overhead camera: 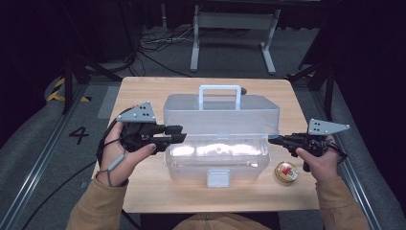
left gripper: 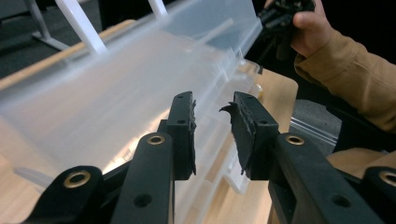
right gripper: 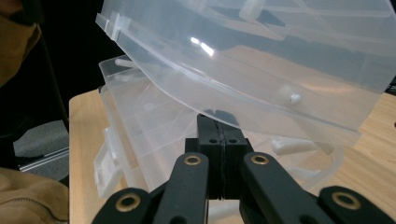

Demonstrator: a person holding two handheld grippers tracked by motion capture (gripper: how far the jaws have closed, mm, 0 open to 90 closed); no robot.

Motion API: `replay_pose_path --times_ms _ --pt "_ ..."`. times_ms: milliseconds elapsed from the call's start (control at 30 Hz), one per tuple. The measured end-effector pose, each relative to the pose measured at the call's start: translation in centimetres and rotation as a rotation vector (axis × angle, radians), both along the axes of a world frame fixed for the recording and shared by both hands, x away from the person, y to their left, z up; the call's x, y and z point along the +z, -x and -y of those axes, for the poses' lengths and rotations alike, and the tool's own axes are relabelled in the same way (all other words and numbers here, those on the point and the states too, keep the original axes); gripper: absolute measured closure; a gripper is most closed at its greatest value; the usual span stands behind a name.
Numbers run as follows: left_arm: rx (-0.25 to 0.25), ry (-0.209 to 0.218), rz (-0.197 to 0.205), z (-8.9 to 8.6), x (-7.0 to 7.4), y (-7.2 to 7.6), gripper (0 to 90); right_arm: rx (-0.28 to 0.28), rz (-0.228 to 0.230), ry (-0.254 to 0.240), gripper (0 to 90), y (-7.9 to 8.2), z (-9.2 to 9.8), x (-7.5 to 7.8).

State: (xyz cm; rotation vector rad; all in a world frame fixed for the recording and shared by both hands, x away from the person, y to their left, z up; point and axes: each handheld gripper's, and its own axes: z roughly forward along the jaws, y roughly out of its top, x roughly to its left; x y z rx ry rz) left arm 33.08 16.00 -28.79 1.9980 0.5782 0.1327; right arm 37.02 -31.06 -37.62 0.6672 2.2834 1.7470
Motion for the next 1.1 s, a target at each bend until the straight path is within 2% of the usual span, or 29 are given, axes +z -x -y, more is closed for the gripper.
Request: replay_pose_path --times_ms 133,200,300,500,600,767,833,900,1100 --pt "-0.001 0.004 -0.023 -0.2 -1.1 0.2 71.6 -0.027 0.011 -0.014 90.0 0.1 -0.1 0.2" --pt "-0.009 -0.005 -0.048 -0.3 -1.8 0.2 71.6 -0.036 0.011 -0.019 90.0 0.1 -0.1 0.2" --pt "-0.009 -0.019 -0.052 -0.5 -2.4 0.1 72.1 -0.050 0.017 -0.023 90.0 0.1 -0.1 0.2" --pt "0.004 -0.008 -0.063 -0.7 -3.7 -0.1 73.2 -0.071 0.022 -0.040 90.0 0.1 -0.2 0.3" --pt "0.033 0.000 -0.066 -1.0 -4.2 -0.4 73.9 -0.075 0.021 -0.043 90.0 0.1 -0.2 0.3" --pt "0.107 -0.042 -0.029 -1.2 -4.9 -0.8 76.2 -0.084 0.026 -0.051 90.0 0.1 -0.3 0.3" --pt "0.131 -0.042 -0.018 -1.2 -5.1 -0.9 77.1 -0.084 0.026 -0.051 90.0 0.1 -0.3 0.3" --pt "0.165 -0.038 -0.015 -1.4 -5.3 -1.2 79.7 -0.082 0.025 -0.050 90.0 0.1 -0.3 0.3" --pt "0.211 -0.009 -0.018 -1.8 -5.6 -1.8 86.0 -0.083 0.028 -0.052 90.0 0.1 -0.3 0.3"
